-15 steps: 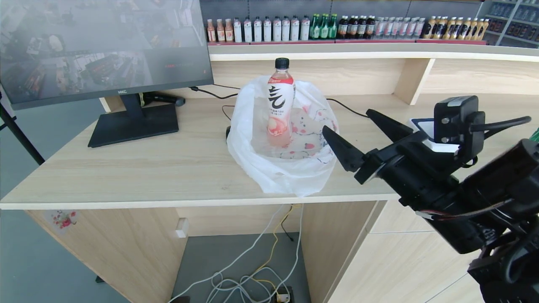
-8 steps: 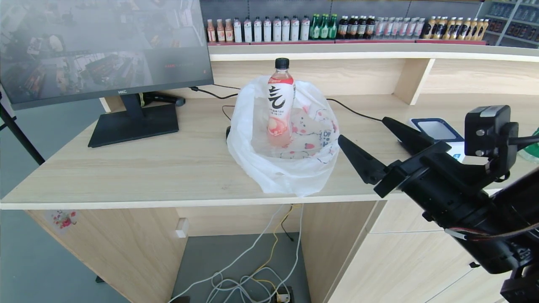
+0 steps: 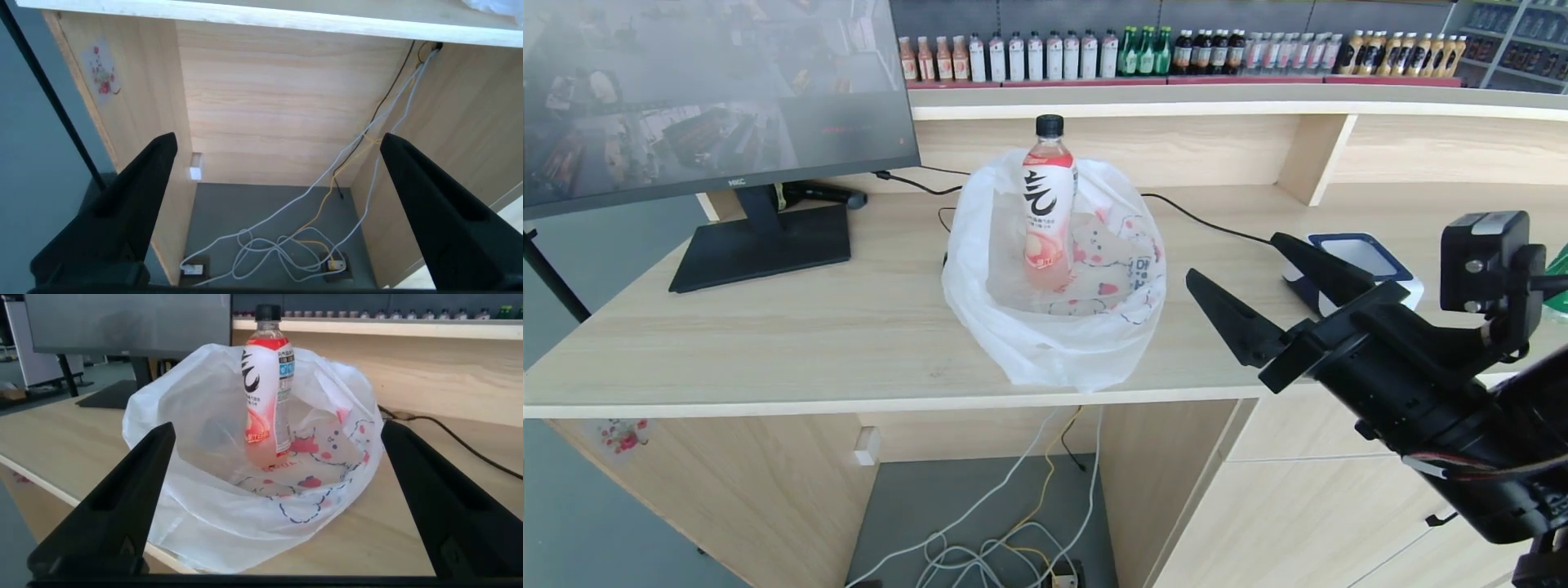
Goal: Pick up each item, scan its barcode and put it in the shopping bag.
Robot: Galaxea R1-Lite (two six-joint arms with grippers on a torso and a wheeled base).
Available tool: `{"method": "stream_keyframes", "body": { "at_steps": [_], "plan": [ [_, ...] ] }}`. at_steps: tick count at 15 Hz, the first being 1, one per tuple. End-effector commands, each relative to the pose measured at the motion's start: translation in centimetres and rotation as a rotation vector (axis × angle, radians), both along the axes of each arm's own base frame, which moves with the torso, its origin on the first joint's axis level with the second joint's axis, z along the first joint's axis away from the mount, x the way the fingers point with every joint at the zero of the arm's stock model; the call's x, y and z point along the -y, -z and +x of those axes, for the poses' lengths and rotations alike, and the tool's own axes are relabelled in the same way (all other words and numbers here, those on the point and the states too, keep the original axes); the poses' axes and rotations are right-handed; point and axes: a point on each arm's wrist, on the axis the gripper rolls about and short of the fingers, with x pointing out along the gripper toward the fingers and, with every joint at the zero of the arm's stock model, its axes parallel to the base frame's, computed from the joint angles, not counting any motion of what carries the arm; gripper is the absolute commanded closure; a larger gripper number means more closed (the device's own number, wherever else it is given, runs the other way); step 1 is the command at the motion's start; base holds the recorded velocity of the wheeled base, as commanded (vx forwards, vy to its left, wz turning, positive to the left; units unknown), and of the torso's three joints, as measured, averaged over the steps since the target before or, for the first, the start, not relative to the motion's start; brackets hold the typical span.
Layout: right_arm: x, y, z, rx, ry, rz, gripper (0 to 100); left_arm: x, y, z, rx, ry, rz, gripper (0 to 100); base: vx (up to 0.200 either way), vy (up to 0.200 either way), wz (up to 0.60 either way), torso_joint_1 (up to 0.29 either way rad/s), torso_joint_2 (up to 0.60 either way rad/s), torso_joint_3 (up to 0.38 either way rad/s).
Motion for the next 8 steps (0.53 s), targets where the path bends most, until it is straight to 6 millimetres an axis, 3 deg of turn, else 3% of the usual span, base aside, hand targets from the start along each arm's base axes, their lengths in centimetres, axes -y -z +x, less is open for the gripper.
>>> {"method": "stream_keyframes", "body": {
  "at_steps": [1,8],
  "plan": [
    [0.08,-0.06,-0.22,0.003,-0.002,0.002,0,0.0,0.01,0.0,-0.001,0.0,0.0,0,0.0,-0.2,0.0,0.007,0.01,0.002],
    [0.26,0.11,-0.41,-0.004,0.0,-0.002,0,0.0,0.01,0.0,-0.001,0.0,-0.003,0,0.0,-0.2,0.0,-0.002,0.0,0.004]
  ]
}}
